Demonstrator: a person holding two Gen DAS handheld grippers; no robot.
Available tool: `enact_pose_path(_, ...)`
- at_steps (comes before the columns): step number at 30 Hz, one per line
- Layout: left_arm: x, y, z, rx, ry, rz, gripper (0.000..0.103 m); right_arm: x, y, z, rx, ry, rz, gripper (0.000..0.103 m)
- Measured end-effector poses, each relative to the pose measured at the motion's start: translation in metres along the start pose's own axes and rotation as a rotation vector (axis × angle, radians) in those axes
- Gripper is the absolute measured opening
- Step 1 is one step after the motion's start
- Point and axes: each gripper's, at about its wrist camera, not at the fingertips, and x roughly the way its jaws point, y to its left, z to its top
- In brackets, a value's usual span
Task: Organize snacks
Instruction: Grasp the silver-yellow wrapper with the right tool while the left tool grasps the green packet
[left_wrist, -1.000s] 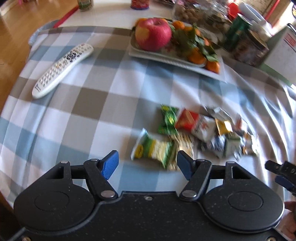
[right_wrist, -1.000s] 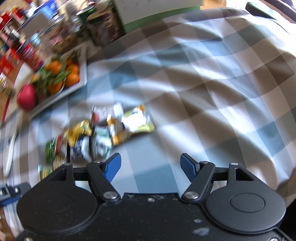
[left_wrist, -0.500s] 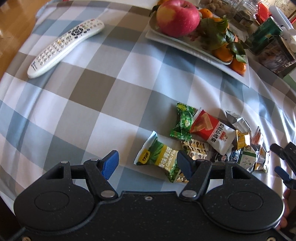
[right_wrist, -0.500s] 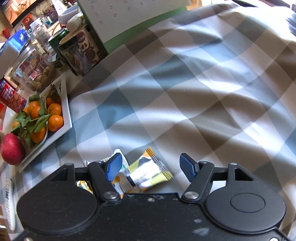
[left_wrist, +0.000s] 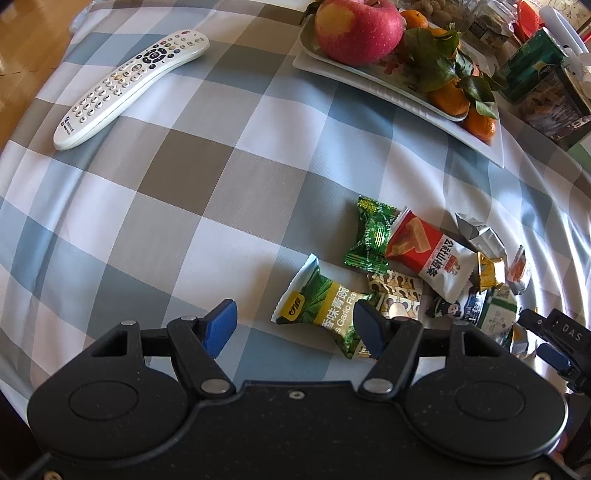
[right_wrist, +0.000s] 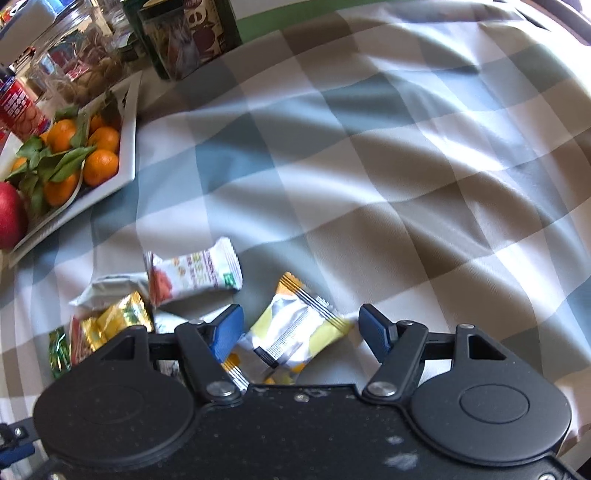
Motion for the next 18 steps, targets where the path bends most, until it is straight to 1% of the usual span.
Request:
enact_pose_path(4, 0.001, 0.0, 0.001, -0.002, 0.007, -0.017, 0.07, 0.002, -0.004, 0.0, 0.007, 0.015, 0.0, 0.072)
enact_pose_path(6, 0.0, 0.001, 0.002, -0.004, -0.001, -0.027, 0.07, 0.002, -0.001, 0.0, -0.004, 0.012, -0.018, 0.066)
enact_pose_path(10, -0.002, 0.0, 0.003, -0.003, -0.022, -0.047, 0.07, 0.002, 0.007, -0.004, -0.063, 0.001, -0.066, 0.06)
enact_pose_path(12, -0.001, -0.002, 0.003, 0.006, -0.023, -0.05, 0.07, 0.002, 0.007, -0.005, -0.078, 0.0, -0.073, 0.056)
enact_pose_path(15, 0.003, -0.007, 0.002, 0.032, -0.024, -0.045, 0.07, 0.001, 0.007, -0.004, -0.09, 0.013, -0.068, 0.051)
enact_pose_path(18, 0.008, -0.012, 0.0, 0.059, -0.025, -0.029, 0.07, -0.002, 0.004, -0.004, -0.099, 0.026, -0.052, 0.049)
